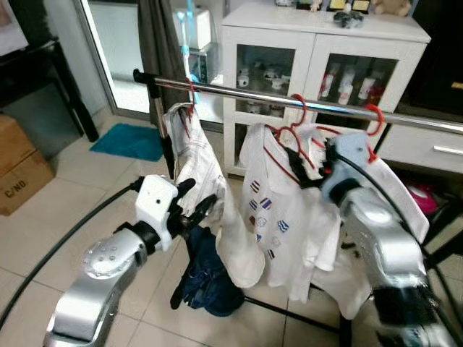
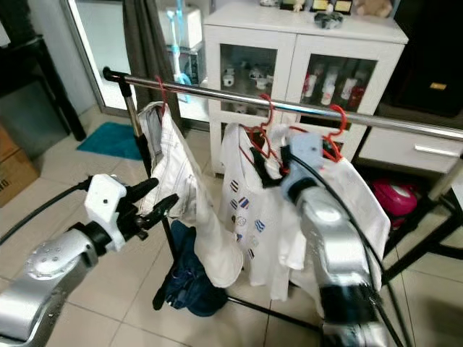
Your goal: Hang hanger
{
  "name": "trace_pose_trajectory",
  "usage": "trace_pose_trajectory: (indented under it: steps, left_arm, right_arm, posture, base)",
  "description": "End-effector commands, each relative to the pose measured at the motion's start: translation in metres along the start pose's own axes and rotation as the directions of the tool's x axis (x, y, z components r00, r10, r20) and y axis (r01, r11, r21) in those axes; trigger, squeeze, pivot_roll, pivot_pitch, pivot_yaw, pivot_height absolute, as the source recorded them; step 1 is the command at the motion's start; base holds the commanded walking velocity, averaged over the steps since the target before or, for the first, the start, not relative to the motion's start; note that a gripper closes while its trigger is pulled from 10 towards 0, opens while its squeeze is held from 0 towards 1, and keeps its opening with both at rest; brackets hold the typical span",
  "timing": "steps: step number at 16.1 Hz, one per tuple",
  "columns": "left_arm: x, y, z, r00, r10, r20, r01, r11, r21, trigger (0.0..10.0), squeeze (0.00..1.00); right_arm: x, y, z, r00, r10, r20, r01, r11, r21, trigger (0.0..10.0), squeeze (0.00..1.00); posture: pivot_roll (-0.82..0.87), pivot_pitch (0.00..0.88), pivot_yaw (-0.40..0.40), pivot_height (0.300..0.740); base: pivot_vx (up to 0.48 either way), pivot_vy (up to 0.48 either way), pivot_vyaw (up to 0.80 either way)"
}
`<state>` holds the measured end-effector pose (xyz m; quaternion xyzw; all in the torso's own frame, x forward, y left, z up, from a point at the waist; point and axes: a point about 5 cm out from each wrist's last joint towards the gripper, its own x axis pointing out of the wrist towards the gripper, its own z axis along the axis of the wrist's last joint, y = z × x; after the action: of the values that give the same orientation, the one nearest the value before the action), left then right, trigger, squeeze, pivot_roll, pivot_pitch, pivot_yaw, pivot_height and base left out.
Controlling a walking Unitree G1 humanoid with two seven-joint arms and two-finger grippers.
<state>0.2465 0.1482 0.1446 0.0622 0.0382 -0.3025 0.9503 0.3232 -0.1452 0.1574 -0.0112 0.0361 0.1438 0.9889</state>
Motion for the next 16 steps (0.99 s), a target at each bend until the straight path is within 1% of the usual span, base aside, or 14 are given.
trace_pose_trajectory:
  steps: [1, 3, 4, 5, 6, 8, 9, 10, 12, 14, 16]
  left_arm:
    - [-0.002, 0.003, 0.003, 1.000, -0.003, 0.006, 0.002, 1.000, 0.004, 10.0, 0.00]
    - [-0.003, 0.007, 0.007, 1.000, -0.015, 0.018, 0.015, 1.000, 0.005, 10.0, 0.00]
    - [-0.003, 0.006, 0.007, 0.999, -0.030, 0.019, 0.030, 1.000, 0.004, 10.0, 0.00]
    - [-0.005, 0.004, 0.007, 0.998, -0.068, 0.011, 0.068, 0.998, 0.007, 10.0, 0.00]
    - [-0.006, 0.003, 0.007, 0.997, -0.082, 0.006, 0.082, 0.997, 0.008, 10.0, 0.00]
    - [-0.009, 0.000, 0.006, 0.992, -0.125, -0.012, 0.126, 0.992, 0.011, 10.0, 0.00]
    - [-0.010, -0.001, 0.006, 0.992, -0.126, -0.013, 0.126, 0.992, 0.009, 10.0, 0.00]
    - [-0.011, -0.001, 0.005, 0.992, -0.128, -0.014, 0.128, 0.992, 0.009, 10.0, 0.00]
    - [-0.012, -0.002, 0.004, 0.991, -0.134, -0.020, 0.134, 0.991, 0.005, 10.0, 0.00]
    - [-0.012, -0.003, 0.004, 0.988, -0.150, -0.028, 0.150, 0.989, 0.006, 10.0, 0.00]
    - [-0.012, -0.004, 0.004, 0.986, -0.163, -0.028, 0.163, 0.987, 0.006, 10.0, 0.00]
  right_arm:
    - [0.008, 0.006, 0.006, 1.000, 0.026, 0.014, -0.026, 0.999, -0.019, 10.0, 1.00]
    - [0.027, 0.002, 0.006, 1.000, 0.022, -0.014, -0.023, 0.999, -0.026, 10.0, 1.00]
    - [0.031, 0.001, 0.005, 1.000, 0.021, -0.023, -0.022, 0.999, -0.027, 10.0, 1.00]
    - [0.039, -0.004, 0.003, 0.998, -0.008, -0.064, 0.005, 0.999, -0.040, 10.0, 1.00]
    - [0.042, -0.006, 0.002, 0.997, -0.020, -0.077, 0.017, 0.999, -0.048, 10.0, 1.00]
    - [0.054, -0.024, 0.004, 0.984, -0.136, -0.116, 0.127, 0.989, -0.080, 10.0, 1.00]
    - [0.056, -0.029, 0.005, 0.980, -0.158, -0.119, 0.149, 0.985, -0.083, 10.0, 0.56]
    - [0.057, -0.031, 0.007, 0.981, -0.156, -0.114, 0.148, 0.986, -0.075, 10.0, 0.00]
    - [0.057, -0.032, 0.006, 0.982, -0.145, -0.123, 0.137, 0.988, -0.071, 10.0, 0.00]
    - [0.057, -0.038, 0.004, 0.978, -0.158, -0.137, 0.149, 0.986, -0.074, 10.0, 0.00]
    - [0.057, -0.040, 0.007, 0.983, -0.126, -0.134, 0.119, 0.991, -0.059, 10.0, 0.00]
  posture:
    - [-0.02, 0.000, 0.020, 0.740]
    - [-0.01, 0.000, 0.022, 0.740]
    - [-0.01, 0.000, 0.023, 0.740]
    - [-0.01, 0.000, 0.023, 0.740]
    - [-0.01, 0.000, 0.023, 0.740]
    - [0.01, 0.000, 0.013, 0.740]
    - [0.01, 0.000, 0.010, 0.740]
    - [0.01, 0.000, 0.007, 0.740]
    - [0.00, 0.000, 0.009, 0.740]
    - [0.00, 0.000, 0.011, 0.740]
    - [0.00, 0.000, 0.011, 0.740]
  base:
    - [0.000, 0.000, 0.00]
    - [0.000, 0.000, 0.00]
    - [0.000, 0.000, 0.00]
    - [0.000, 0.000, 0.00]
    - [0.000, 0.000, 0.00]
    - [0.000, 0.000, 0.00]
    - [0.000, 0.000, 0.00]
    - [0.000, 0.000, 0.00]
    - [0.000, 0.000, 0.00]
    - [0.000, 0.000, 0.00]
    - [0.000, 0.000, 0.00]
